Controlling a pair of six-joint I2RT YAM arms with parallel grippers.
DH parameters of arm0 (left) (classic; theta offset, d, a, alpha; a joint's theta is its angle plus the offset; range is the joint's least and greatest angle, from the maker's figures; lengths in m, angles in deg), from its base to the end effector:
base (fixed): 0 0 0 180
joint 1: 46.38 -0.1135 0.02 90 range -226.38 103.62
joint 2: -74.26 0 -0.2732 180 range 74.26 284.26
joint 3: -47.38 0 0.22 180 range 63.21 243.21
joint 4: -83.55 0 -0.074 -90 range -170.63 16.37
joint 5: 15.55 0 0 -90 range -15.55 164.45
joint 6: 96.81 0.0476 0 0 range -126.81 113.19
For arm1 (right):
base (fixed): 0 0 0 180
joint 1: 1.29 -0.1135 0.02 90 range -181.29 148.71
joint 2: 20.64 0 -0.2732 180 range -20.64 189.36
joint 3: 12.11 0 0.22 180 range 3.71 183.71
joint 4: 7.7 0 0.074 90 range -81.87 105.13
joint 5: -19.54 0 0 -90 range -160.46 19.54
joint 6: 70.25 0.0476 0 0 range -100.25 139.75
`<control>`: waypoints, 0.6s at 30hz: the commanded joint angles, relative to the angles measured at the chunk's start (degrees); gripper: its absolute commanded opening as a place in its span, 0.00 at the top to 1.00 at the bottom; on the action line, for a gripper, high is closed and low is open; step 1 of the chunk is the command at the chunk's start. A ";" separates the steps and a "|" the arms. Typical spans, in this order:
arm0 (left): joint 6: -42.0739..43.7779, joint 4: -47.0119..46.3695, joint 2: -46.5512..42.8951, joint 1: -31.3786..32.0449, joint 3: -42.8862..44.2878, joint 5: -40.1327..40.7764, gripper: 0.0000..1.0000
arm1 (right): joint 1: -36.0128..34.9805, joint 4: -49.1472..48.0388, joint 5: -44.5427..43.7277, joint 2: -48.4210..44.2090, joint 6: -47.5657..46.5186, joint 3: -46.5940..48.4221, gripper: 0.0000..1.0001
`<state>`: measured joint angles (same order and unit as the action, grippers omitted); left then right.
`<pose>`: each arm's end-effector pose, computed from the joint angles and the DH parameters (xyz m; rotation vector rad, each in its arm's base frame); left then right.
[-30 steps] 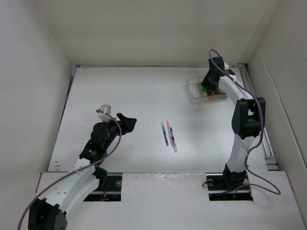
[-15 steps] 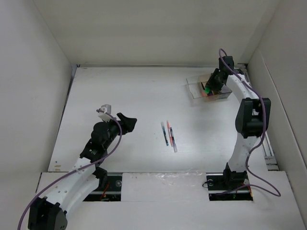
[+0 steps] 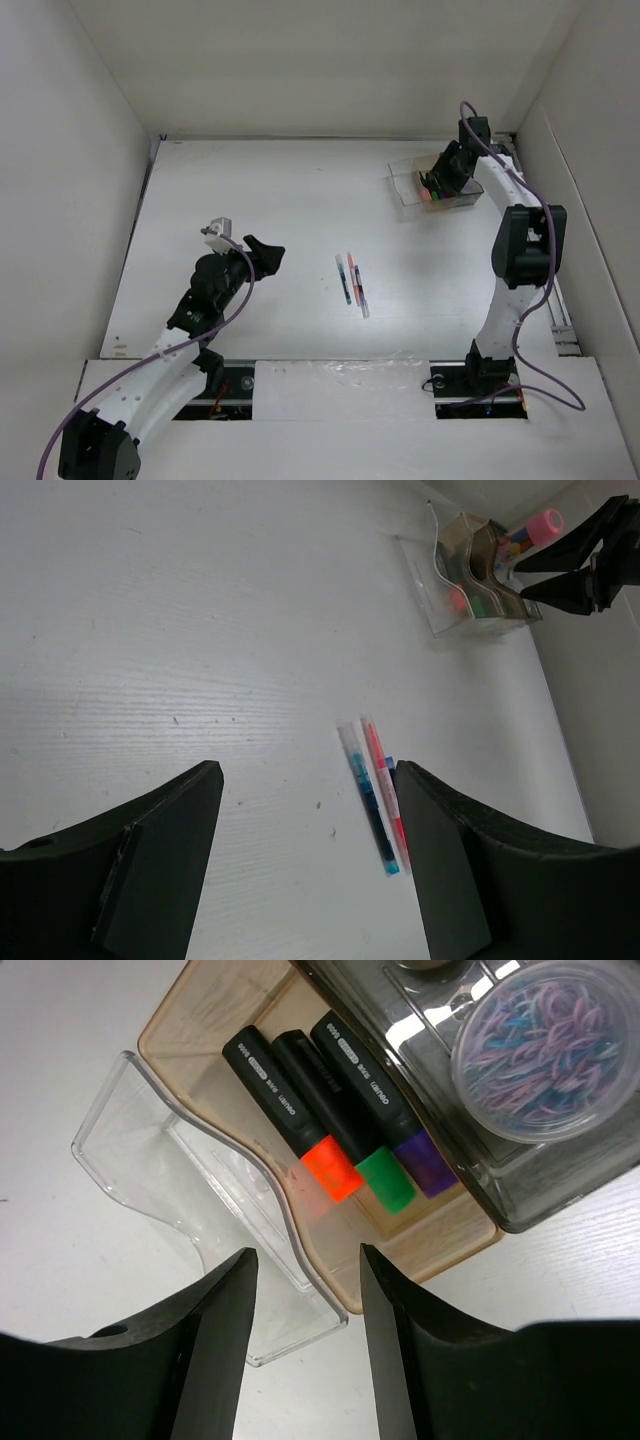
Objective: Sort the stationery into containers
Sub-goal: Place the pen in the storage box, then pick up the pen from the center of the board.
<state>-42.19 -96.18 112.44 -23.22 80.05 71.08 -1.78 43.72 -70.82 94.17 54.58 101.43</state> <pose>0.1323 -0.0597 0.2490 -0.1390 1.7327 -0.8125 0.4283 0.0034 0.2599 0.7429 2.3953 0.2493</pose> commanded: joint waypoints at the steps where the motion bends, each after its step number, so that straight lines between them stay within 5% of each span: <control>1: 0.22 -2.91 -0.12 0.22 -0.41 0.30 0.34 | -1.52 -1.13 -2.53 -5.63 0.94 -0.15 0.49; 5: 0.22 -2.38 -0.12 0.22 -0.41 0.30 0.34 | -7.14 -2.37 -6.49 -11.69 0.94 -4.27 0.51; 8: 0.22 -2.38 -0.12 0.22 -0.41 0.82 0.34 | -15.31 -6.40 -7.90 -17.92 -0.28 -11.82 0.66; 11: 0.22 -2.38 -0.64 0.22 -0.41 0.83 0.34 | -25.23 -6.94 -13.95 -21.88 0.23 -19.36 0.98; 18: 0.22 -2.99 -0.12 0.22 -0.41 0.13 0.34 | -44.12 -7.91 -18.54 -28.14 8.49 -34.58 1.00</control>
<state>-42.19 -96.26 112.35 -23.20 80.05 71.64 -42.52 36.14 -84.96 68.22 58.63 70.65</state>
